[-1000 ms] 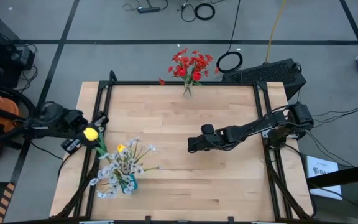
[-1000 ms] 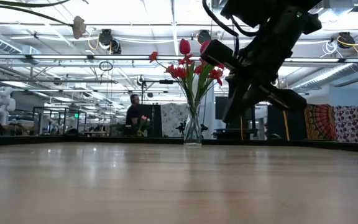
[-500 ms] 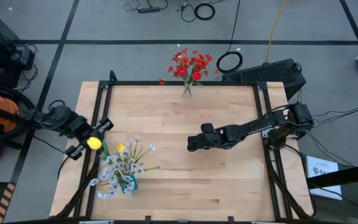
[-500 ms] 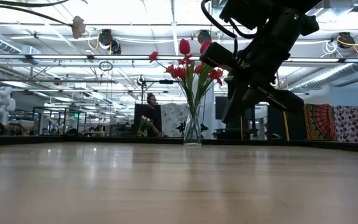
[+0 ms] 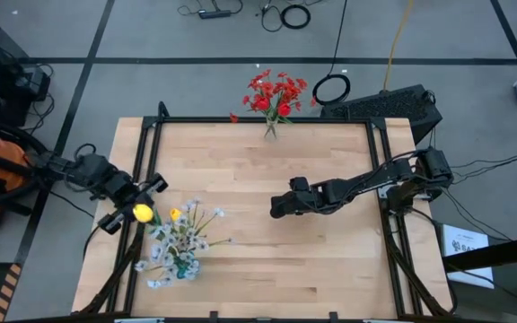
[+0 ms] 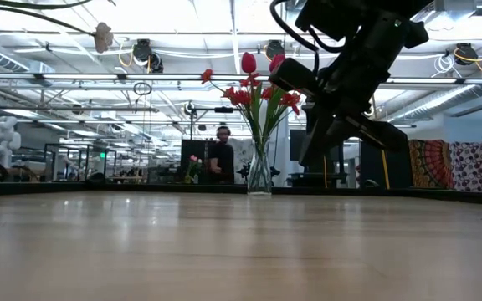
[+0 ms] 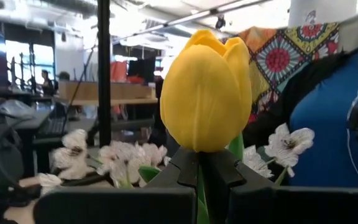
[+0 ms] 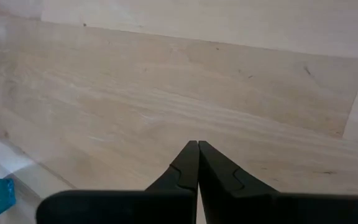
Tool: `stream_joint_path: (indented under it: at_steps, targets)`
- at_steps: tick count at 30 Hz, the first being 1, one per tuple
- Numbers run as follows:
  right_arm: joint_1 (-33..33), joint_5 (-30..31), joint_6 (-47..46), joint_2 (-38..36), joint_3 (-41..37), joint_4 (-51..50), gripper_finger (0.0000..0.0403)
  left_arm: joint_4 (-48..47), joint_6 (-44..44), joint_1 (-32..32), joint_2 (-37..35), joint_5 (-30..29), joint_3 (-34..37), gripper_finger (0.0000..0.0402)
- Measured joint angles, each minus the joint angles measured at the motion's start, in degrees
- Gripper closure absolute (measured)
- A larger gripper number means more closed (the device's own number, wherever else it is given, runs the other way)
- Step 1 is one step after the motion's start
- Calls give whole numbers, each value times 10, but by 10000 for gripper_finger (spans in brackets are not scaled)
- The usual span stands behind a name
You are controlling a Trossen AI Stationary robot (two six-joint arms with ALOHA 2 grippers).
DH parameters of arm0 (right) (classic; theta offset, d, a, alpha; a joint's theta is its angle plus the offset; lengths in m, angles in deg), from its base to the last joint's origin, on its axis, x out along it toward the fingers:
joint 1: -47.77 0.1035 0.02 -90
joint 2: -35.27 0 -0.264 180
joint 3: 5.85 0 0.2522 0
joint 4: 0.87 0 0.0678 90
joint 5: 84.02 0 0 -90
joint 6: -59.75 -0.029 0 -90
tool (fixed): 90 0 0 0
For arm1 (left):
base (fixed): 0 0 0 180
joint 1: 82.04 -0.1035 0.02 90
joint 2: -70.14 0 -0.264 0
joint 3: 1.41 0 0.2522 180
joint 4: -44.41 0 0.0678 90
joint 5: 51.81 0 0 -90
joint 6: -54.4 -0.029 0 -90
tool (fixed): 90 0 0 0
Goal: Sort flowers into vase by color
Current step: Put the yellow flower into the blue vase
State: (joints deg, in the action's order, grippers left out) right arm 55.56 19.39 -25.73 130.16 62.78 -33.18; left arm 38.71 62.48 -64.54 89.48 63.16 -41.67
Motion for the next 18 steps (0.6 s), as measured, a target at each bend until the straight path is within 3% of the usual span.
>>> stream_joint_path:
  at_steps: [9, 18]
  targets:
    - [0, 0, 22, 0, 0, 0, 403, 2, -11, 37, 26, -15, 0, 394]
    - [0, -3, 37, 0, 0, 1, 403, -68, -16, 77, 71, -26, -1, 394]
